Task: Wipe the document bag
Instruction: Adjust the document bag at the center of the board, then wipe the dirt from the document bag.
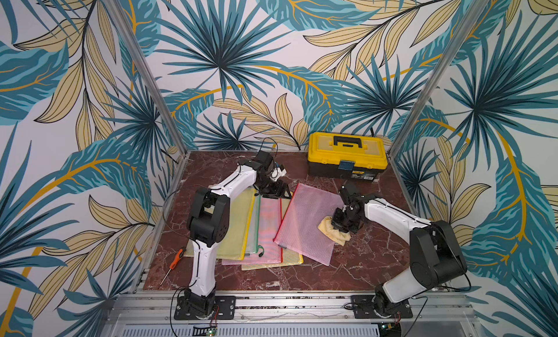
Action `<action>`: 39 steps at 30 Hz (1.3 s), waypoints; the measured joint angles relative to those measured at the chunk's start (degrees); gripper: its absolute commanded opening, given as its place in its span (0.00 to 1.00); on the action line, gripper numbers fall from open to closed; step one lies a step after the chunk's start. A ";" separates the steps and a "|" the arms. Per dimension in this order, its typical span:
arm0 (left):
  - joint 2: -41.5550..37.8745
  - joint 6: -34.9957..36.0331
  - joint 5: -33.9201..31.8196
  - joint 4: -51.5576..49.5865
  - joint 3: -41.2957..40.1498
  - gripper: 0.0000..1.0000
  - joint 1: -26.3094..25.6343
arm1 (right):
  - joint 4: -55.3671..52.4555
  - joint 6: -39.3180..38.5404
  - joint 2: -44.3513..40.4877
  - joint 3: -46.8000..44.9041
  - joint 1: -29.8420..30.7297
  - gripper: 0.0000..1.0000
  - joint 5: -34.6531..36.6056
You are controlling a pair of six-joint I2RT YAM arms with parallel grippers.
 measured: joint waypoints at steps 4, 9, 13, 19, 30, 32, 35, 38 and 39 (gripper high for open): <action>3.21 1.84 1.60 0.55 0.66 0.72 -0.92 | 1.66 0.09 1.11 -1.01 0.00 0.00 -0.66; 6.38 2.71 1.33 0.74 1.09 0.70 -0.92 | 2.51 0.15 1.31 -1.40 0.00 0.00 -1.01; 8.44 3.02 2.21 0.94 1.46 0.66 -0.81 | 2.51 0.11 1.31 -1.42 0.00 0.00 -1.01; 8.46 3.91 4.09 1.11 1.44 0.58 -1.09 | 2.95 -0.02 1.31 -1.88 0.00 0.00 -1.01; 8.46 4.83 8.20 1.44 -1.81 0.34 -2.73 | 3.54 -0.07 1.31 -2.32 0.00 0.00 -1.27; 8.44 4.52 7.89 1.46 -2.16 0.31 -2.75 | 3.54 -0.09 1.31 -2.32 0.00 0.00 -1.33; 8.37 3.96 6.67 1.49 -2.21 0.19 -2.75 | 3.54 -0.31 1.31 -2.32 0.00 0.00 -1.40; 8.02 2.97 5.51 1.51 -2.23 0.06 -2.75 | 3.39 -0.81 1.31 -2.32 0.00 0.00 -1.22; 7.78 2.67 5.09 1.53 -2.34 0.04 -2.75 | 3.06 -1.07 1.29 -2.32 0.00 0.00 -0.98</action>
